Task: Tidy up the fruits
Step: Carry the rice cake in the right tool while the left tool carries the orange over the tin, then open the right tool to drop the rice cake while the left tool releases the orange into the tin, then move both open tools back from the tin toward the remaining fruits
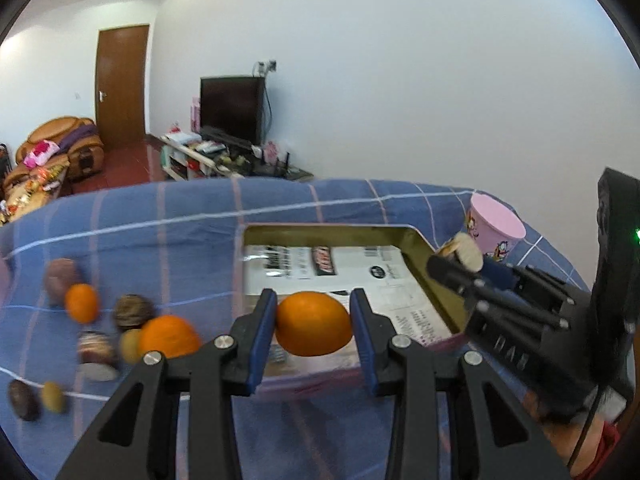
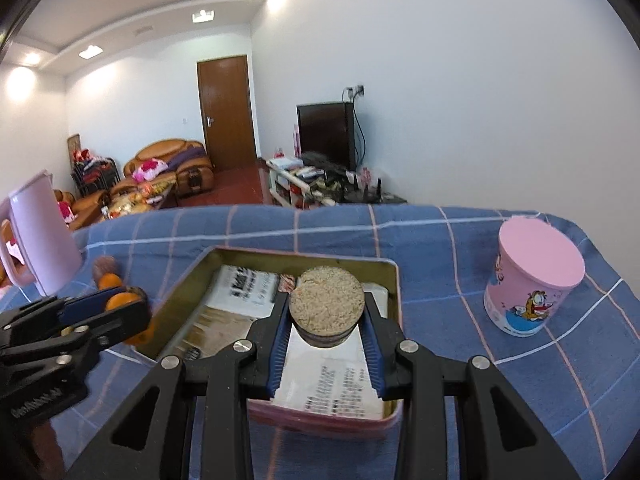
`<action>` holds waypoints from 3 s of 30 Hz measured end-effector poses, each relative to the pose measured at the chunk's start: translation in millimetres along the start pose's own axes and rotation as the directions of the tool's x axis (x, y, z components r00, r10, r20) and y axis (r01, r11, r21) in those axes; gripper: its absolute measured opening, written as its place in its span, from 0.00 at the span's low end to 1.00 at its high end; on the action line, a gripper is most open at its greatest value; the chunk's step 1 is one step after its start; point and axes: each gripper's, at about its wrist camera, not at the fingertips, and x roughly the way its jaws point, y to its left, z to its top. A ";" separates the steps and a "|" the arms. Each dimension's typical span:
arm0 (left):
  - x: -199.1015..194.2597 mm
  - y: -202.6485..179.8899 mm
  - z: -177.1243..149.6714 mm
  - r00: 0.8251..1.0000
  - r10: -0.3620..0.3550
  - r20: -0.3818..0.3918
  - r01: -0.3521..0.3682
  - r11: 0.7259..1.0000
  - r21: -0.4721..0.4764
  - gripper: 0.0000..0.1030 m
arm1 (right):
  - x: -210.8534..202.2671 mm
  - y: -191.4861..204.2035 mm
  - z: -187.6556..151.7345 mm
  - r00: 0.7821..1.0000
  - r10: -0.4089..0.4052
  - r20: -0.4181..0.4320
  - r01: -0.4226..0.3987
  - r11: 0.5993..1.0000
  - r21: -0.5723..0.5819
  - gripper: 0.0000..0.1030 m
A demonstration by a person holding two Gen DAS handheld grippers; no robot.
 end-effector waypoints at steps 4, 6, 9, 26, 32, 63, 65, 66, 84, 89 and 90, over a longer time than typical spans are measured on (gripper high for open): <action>17.2 -10.9 0.8 0.999 -0.007 -0.040 0.007 1.000 -0.013 0.38 | 12.2 -7.1 -3.3 0.999 0.002 -0.049 -0.002 1.000 -0.004 0.35; 23.3 -12.9 0.7 0.999 -0.006 -0.054 0.006 1.000 -0.008 0.38 | 16.8 -9.4 -5.2 0.997 0.019 -0.073 -0.018 1.000 0.005 0.35; 28.8 -11.9 -0.5 0.997 0.001 -0.074 -0.002 1.000 -0.010 0.38 | 23.1 -9.4 -8.2 0.994 0.023 -0.103 -0.022 1.000 0.007 0.35; 43.0 -15.9 -8.5 0.992 0.074 -0.098 -0.072 0.997 0.021 0.40 | 32.3 -8.7 -14.6 0.987 0.060 -0.149 -0.054 0.998 0.042 0.35; 27.5 -23.1 -8.0 0.990 0.138 -0.023 -0.137 0.988 0.072 0.52 | 29.0 -15.9 -12.9 0.986 0.087 -0.140 -0.075 0.993 0.091 0.36; -35.7 21.7 -33.8 0.918 0.366 0.152 -0.369 0.929 -0.010 1.00 | -29.0 -3.5 -11.7 0.963 -0.166 0.214 0.148 0.984 0.096 0.71; -37.3 23.4 -35.7 0.919 0.368 0.144 -0.370 0.929 -0.012 1.00 | -32.7 2.8 -13.8 0.961 -0.167 0.220 0.151 0.985 0.087 0.71; -38.2 24.7 -37.2 0.921 0.365 0.137 -0.367 0.930 -0.011 1.00 | -35.6 5.8 -15.9 0.961 -0.166 0.222 0.151 0.985 0.084 0.71; -66.5 82.6 -51.9 0.923 0.377 0.075 -0.371 0.925 -0.083 1.00 | -35.6 73.1 -24.4 0.986 -0.073 0.151 0.060 0.995 0.084 0.71; -71.8 103.8 -53.6 0.917 0.394 0.060 -0.389 0.917 -0.085 1.00 | -31.8 97.1 -23.8 0.990 -0.034 0.138 0.024 0.997 0.072 0.71; -73.1 108.1 -53.8 0.916 0.398 0.060 -0.392 0.916 -0.085 1.00 | -31.0 102.5 -23.8 0.990 -0.025 0.135 0.016 0.998 0.068 0.71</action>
